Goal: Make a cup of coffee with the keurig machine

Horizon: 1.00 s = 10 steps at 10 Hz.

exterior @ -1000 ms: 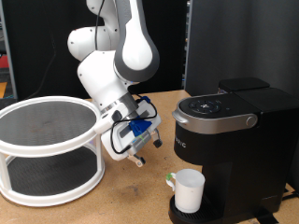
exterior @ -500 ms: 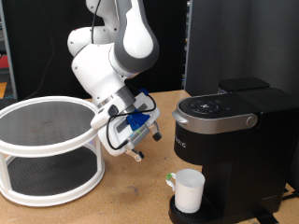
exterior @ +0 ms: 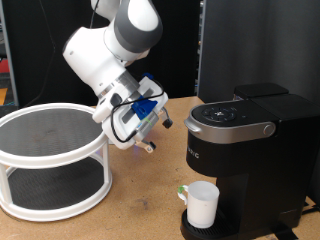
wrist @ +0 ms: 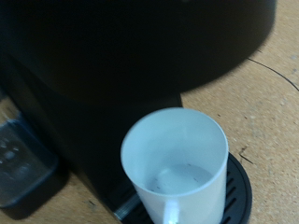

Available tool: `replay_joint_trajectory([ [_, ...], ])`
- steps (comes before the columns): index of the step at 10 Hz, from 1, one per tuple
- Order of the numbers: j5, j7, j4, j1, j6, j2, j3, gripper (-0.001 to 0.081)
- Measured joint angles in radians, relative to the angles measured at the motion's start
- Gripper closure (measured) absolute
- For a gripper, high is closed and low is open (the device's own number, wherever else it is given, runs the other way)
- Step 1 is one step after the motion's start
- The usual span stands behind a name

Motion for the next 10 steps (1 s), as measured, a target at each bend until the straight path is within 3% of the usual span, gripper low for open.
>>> replay_joint_trajectory([
  [1, -0.046, 0.042, -0.011, -0.015, -0.038, -0.035, -0.005, 0.0003],
  [5, -0.065, 0.078, -0.008, -0.015, -0.050, -0.045, -0.002, 0.0003],
  [10, -0.154, 0.256, 0.025, -0.022, -0.163, -0.193, -0.002, 0.0003],
])
